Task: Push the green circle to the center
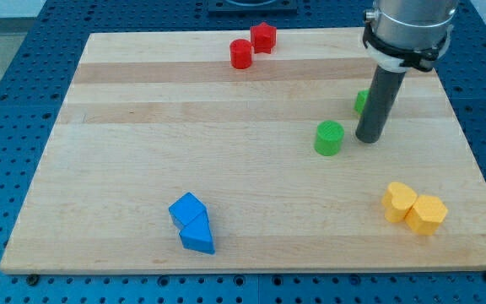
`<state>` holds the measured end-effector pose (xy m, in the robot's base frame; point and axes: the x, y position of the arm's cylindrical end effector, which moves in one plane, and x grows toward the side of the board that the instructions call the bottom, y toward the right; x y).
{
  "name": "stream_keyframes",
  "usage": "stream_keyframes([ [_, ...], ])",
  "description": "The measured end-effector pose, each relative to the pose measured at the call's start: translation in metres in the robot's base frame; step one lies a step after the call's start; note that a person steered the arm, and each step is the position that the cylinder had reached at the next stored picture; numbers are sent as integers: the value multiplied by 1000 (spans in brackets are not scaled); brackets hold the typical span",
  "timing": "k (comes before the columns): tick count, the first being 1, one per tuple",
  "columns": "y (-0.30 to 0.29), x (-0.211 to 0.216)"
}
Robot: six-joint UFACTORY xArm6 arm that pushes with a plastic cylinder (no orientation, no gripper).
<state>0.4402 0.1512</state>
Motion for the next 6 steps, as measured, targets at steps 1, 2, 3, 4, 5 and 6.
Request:
stream_keyframes([
  [1, -48, 0],
  [2, -84, 0],
  [3, -88, 0],
  [4, -44, 13],
  [5, -18, 40],
  [6, -49, 47],
])
